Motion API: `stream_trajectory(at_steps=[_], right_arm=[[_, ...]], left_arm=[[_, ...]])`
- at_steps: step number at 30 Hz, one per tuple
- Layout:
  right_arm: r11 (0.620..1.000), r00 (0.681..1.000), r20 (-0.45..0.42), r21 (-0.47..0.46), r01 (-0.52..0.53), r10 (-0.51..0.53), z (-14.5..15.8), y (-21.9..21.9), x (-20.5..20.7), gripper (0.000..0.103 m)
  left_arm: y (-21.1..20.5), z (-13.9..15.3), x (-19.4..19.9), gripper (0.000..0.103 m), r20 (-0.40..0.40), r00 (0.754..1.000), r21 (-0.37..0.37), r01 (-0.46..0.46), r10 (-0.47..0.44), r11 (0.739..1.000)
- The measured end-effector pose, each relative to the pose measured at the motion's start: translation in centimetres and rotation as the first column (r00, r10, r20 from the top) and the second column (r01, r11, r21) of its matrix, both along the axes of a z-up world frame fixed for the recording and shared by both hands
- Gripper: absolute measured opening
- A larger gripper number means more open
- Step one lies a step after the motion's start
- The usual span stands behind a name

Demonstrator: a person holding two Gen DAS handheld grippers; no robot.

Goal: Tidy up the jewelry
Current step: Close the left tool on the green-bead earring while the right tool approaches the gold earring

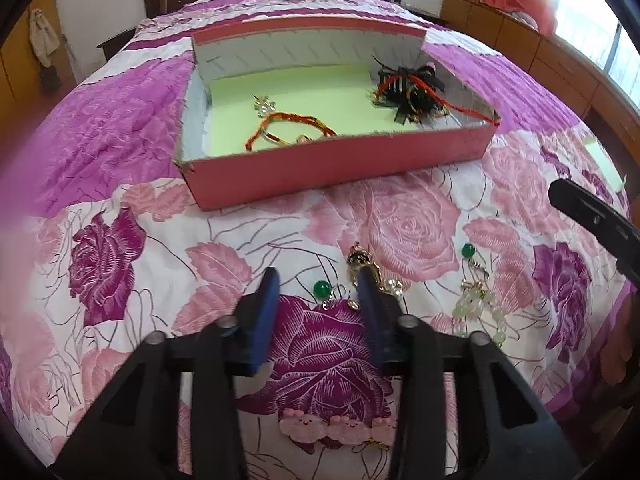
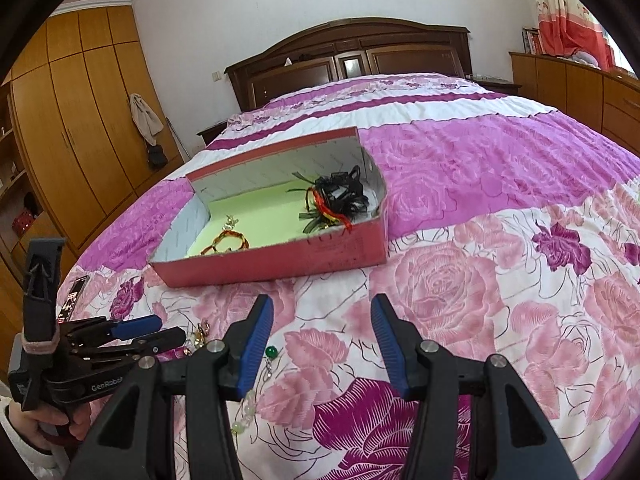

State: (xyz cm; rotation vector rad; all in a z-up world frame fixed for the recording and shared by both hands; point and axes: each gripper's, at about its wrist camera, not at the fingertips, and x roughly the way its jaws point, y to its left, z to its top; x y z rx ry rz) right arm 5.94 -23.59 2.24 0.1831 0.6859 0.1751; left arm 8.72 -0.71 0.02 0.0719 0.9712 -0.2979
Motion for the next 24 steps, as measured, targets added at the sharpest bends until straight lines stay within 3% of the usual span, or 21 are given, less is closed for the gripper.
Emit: stream_trajectory(at_steps=[8,24], right_arm=[[1.000,1.000,-0.018,0.008,0.004,-0.004,-0.4,-0.1,0.1,0.054],[0.999,0.996,-0.078,0.004,-0.038,0.038,-1.7,2.0,0.6,0.054]], left_arm=[[-0.2,-1.2,0.1,0.003,-0.021,1.000,0.005,0.016,-0.016,1.000],[1.2,-0.7,0.3,0.001,0.017,0.999,-0.025,-0.041,0.041,0.999]])
